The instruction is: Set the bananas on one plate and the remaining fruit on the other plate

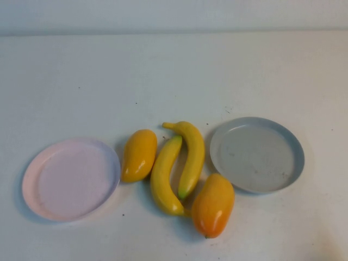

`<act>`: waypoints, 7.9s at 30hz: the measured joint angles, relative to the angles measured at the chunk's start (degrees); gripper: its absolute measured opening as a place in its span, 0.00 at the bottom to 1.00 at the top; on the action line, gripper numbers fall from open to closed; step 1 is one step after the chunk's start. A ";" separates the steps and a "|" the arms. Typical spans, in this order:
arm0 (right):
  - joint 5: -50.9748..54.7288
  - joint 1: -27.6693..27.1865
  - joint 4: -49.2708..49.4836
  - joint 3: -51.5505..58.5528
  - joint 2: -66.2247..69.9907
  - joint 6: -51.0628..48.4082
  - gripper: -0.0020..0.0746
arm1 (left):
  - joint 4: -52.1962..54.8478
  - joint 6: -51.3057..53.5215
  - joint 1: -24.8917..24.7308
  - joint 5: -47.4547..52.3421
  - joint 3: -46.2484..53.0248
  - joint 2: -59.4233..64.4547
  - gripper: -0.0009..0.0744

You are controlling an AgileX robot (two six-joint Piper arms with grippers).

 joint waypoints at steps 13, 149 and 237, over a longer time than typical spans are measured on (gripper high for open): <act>0.00 0.00 0.00 0.00 0.00 0.00 0.01 | -4.25 -7.89 0.00 -0.80 -4.56 1.84 0.01; 0.00 0.00 0.00 0.00 0.00 0.00 0.01 | 13.36 7.59 -24.58 56.81 -80.89 86.56 0.76; 0.07 0.00 0.00 0.00 0.00 0.00 0.01 | 8.64 12.24 -50.23 34.60 -83.56 112.32 0.90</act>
